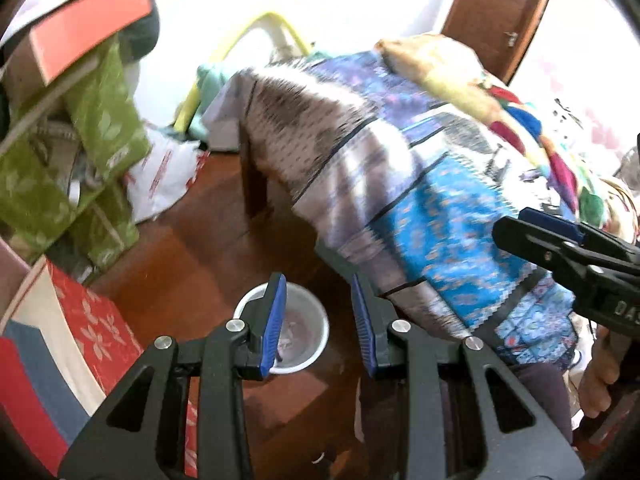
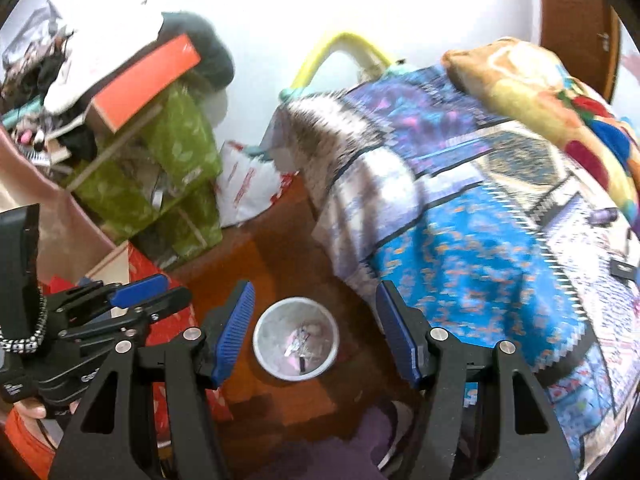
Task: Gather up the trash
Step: 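Move both open tools back over the bed toward the black clip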
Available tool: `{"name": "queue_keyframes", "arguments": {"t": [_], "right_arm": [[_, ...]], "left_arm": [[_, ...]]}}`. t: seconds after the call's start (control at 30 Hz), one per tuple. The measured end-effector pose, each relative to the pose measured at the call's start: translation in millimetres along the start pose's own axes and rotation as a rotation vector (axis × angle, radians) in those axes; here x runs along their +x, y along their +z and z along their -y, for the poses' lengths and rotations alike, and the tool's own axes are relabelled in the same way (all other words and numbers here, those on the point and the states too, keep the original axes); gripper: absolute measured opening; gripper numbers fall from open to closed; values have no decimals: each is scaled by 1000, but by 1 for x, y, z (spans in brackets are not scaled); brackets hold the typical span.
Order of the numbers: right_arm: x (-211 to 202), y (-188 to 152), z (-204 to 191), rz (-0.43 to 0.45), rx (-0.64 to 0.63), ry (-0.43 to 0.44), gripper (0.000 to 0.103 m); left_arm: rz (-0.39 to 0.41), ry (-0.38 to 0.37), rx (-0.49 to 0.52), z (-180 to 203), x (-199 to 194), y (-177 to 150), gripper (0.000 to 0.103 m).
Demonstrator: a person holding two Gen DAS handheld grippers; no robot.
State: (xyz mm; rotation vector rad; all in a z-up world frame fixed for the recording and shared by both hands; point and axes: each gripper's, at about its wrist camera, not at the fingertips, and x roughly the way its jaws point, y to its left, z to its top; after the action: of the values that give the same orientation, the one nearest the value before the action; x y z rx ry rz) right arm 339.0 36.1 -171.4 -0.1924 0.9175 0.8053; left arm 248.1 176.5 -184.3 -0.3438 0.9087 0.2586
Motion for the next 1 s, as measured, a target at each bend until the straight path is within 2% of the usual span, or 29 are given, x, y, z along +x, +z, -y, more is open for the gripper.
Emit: {"name": "queue_keyframes", "arguments": {"t": [0.2,0.37,0.67,0.87,0.93,1.0], "right_arm": [[-46,-6,40,83,62,-42,59],[-78,-18,79,131,96,-119,59],[-122,-40,159,177,170,-272,59],[-131,-58,215,165,249,-318,59],[-132,-65,232,154,272,-333,59],[-129,-71,250,141,297,-338,59]], "left_arm": [[57,-44,80,58,-18,15,36],[61,-102,140,108,-15,20,37],[13,-180,313,214,17,28,37],[-20,-234,390,273,45,36,38],[-33,-255,402,289,54,39,47],[-44,-277,418,306,66,42,49]]}}
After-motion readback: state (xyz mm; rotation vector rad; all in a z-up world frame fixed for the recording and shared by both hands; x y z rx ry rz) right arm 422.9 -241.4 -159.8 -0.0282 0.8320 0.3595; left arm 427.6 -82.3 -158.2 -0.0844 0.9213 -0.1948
